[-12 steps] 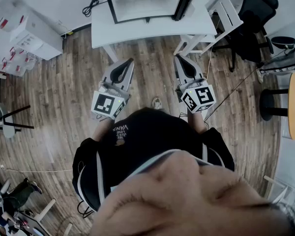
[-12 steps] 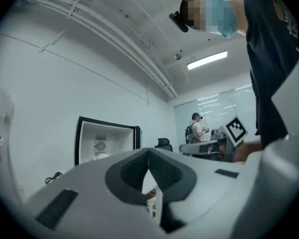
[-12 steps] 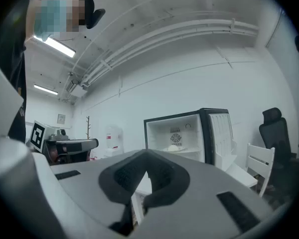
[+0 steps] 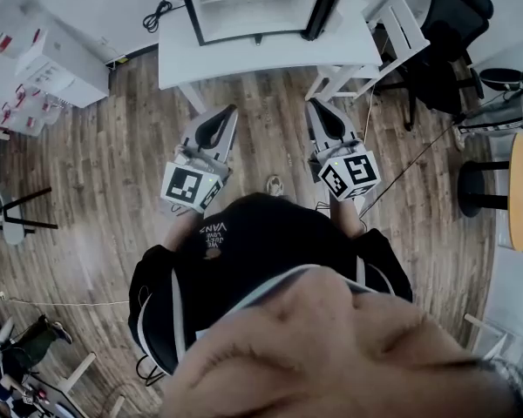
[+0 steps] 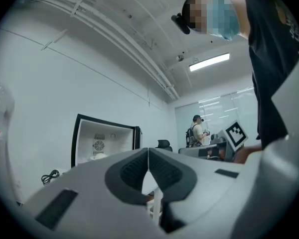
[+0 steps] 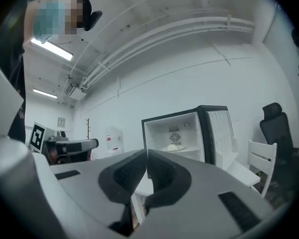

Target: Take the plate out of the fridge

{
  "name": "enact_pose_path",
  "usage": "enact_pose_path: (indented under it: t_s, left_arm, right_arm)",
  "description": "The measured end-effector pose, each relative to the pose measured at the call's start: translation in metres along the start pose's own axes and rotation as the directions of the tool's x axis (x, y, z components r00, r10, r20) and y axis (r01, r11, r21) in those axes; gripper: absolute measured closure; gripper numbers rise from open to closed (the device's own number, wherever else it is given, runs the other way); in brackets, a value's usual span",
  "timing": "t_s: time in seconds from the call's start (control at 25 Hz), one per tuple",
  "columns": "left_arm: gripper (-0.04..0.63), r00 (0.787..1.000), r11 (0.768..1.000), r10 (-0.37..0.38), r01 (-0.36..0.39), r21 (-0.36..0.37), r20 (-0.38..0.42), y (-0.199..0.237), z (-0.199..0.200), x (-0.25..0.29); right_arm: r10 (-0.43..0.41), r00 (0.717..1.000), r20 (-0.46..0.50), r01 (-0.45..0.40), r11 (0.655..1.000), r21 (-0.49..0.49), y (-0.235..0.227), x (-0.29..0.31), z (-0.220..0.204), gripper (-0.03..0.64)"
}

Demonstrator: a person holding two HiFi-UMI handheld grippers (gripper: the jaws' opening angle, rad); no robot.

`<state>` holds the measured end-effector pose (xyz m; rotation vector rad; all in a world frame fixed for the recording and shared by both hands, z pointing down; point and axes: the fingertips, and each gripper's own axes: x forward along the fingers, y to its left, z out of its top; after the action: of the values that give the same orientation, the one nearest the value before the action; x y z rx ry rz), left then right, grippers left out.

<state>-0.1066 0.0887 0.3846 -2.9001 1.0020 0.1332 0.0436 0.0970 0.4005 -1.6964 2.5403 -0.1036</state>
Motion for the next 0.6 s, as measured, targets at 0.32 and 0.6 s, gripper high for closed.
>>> enact_pose_path:
  t_s: [0.32,0.6]
  left_arm:
    - [0.577,1.000,1.000,0.024,-0.024,-0.016,0.006,-0.001,-0.004,0.024]
    - [0.575,0.998,0.998,0.059,-0.059,-0.019,-0.005,0.004,-0.012,0.053]
  right_arm:
    - [0.033,0.999,-0.003,-0.033,0.999,0.005,-0.023,0.013,0.001,0.604]
    - [0.073,0.997,-0.016,-0.073,0.997,0.000,-0.048,0.032,-0.001,0.604]
